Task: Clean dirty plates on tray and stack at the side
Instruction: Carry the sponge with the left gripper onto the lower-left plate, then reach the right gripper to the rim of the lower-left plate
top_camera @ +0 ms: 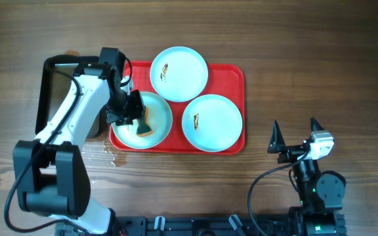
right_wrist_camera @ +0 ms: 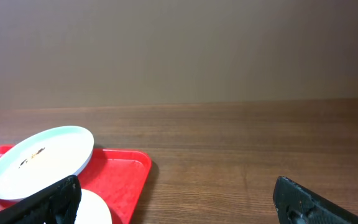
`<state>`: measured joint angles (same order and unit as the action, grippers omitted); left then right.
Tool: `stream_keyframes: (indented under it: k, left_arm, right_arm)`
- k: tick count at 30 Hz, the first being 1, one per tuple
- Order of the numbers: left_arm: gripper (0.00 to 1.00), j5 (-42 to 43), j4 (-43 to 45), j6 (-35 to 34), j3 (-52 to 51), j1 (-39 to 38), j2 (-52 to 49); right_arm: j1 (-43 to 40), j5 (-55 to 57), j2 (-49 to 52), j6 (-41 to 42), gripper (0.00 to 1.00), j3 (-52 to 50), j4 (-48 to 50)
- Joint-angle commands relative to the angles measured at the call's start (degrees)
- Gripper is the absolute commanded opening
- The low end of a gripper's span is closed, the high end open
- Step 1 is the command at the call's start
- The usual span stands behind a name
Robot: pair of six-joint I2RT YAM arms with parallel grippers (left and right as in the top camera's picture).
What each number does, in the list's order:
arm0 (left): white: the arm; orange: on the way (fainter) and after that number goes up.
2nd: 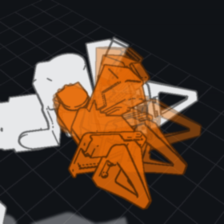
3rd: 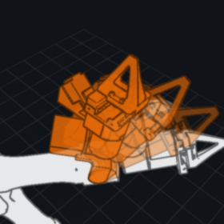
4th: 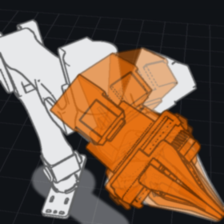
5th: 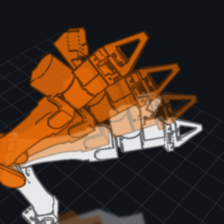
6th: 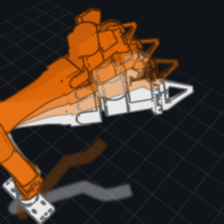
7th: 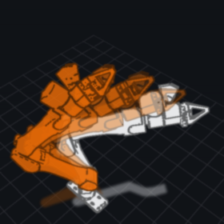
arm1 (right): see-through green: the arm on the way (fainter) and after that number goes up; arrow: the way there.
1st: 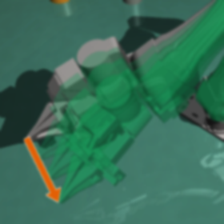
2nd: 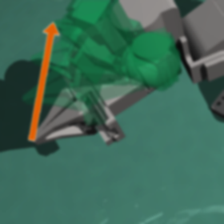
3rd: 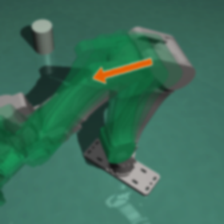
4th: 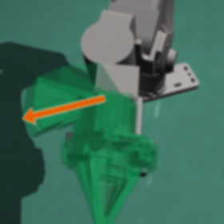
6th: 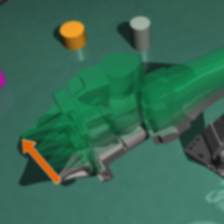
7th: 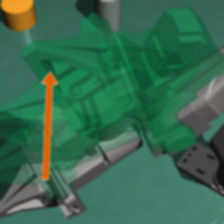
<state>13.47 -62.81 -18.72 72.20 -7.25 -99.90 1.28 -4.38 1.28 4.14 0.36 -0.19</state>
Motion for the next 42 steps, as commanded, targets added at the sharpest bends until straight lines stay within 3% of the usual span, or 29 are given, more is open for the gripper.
stream_keyframes:
  k: [1, 3, 5, 12, 14, 15, 17, 19, 20, 22, 23, 24, 25, 26, 29, 31, 34, 35, 36, 37, 38, 39, 40, 42]
  left_arm:
    - [0.40, -0.33, -0.52, 0.26, 2.86, 0.22, 7.85]
    - [0.48, -0.33, -0.96, -0.46, 2.86, 1.60, 12.61]
    - [1.00, -0.55, -2.38, -1.49, 2.86, 3.23, 16.31]
    - [1.00, -3.17, -8.74, -1.66, -0.55, 4.02, 16.85]
    - [1.00, -9.11, -10.62, -10.14, -1.11, 6.71, 16.85]
    - [1.00, -8.61, -10.67, -12.63, -1.14, 9.40, 16.85]
    - [1.00, -7.06, -11.78, -12.59, -1.14, 13.33, 16.85]
    - [1.00, -7.10, -14.21, -10.14, -1.14, 15.43, 16.85]
    - [1.00, -7.10, -14.16, -9.53, -1.22, 16.15, 16.85]
    - [1.00, -5.66, -13.49, -9.57, -1.25, 16.98, 16.85]
    - [1.00, -4.92, -13.20, -9.60, -1.25, 17.18, 16.85]
    - [1.00, -4.79, -13.07, -9.57, -1.25, 17.16, 16.85]
    - [1.00, -4.79, -13.09, -9.57, -1.29, 17.16, 16.85]
    - [1.00, -4.79, -13.11, -9.60, -1.29, 17.16, 16.85]
    - [1.00, -4.81, -12.66, -9.57, -1.31, 17.16, 16.85]
    - [1.00, -4.79, -11.54, -9.60, -1.33, 17.16, 16.85]
    - [1.00, -4.92, -11.34, -9.53, -1.36, 17.16, 16.85]
    - [1.00, -5.38, -11.37, -9.29, -1.46, 17.16, 16.85]
    - [1.00, -5.64, -11.34, -9.11, -1.81, 17.16, 16.85]
    - [1.00, -5.70, -11.32, -9.11, -2.10, 17.16, 16.85]
    - [1.00, -5.90, -10.93, -9.11, -2.60, 17.16, 16.85]
    - [1.00, -5.86, -10.43, -9.11, -3.23, 17.16, 16.83]
    - [1.00, -5.86, -9.70, -9.14, -3.78, 17.11, 16.74]
    - [1.00, -5.84, -8.68, -9.16, -4.50, 17.11, 16.65]
  right_arm:
    - [-0.17, 0.76, -0.26, -1.03, 1.00, -0.04, 0.20]
    - [-0.17, 0.76, -0.26, -1.05, 1.00, -0.04, 0.20]
    - [-0.17, 0.76, -0.26, -1.03, 1.00, -0.04, 0.20]
    - [-0.17, -0.92, -0.26, 1.33, 1.00, -0.04, 0.72]
    - [-0.17, -16.87, -0.26, 29.86, 1.00, -0.04, 5.18]
    - [-0.17, -19.76, -0.26, 44.33, 1.00, -0.04, 3.91]
    - [-0.17, -19.69, -0.09, 63.98, 1.00, -0.04, 2.21]
    - [-0.17, -23.96, -0.09, 89.44, 1.00, -0.04, 3.98]
    - [-0.17, -26.62, -0.09, 90.01, 1.00, -0.04, 11.69]
    - [-0.17, -30.80, 0.48, 79.58, 1.00, 1.22, 37.51]
    - [-0.20, -31.98, 1.03, 78.38, 1.00, 3.67, 38.47]
    - [-0.17, -35.26, 2.75, 72.41, 1.00, 9.44, 32.57]
    - [-0.17, -40.11, 8.04, 56.11, 1.00, 20.68, 16.11]
    - [-0.17, -41.59, 12.66, 45.11, 1.00, 28.00, 4.26]
    - [0.35, -38.75, 38.75, 7.63, 1.00, 58.62, -38.03]
    - [4.11, -30.14, 52.87, -0.90, 1.00, 72.08, -53.44]
    - [16.79, -23.02, 71.14, -8.22, 1.00, 82.71, -66.55]
    - [20.74, -25.18, 77.66, -2.60, 1.00, 83.10, -64.41]
    - [22.69, -31.36, 83.08, 5.20, 0.92, 83.10, -58.34]
    - [23.58, -34.53, 86.12, 10.69, 0.64, 83.10, -54.05]
    - [24.70, -35.95, 88.83, 10.67, 0.56, 83.10, -50.75]
    - [27.41, -31.39, 92.26, 10.12, 0.57, 83.10, -48.50]
    - [31.91, -18.91, 95.89, 14.40, 0.58, 83.10, -47.41]
    - [37.13, -5.31, 101.15, 19.04, 0.60, 83.10, -45.35]
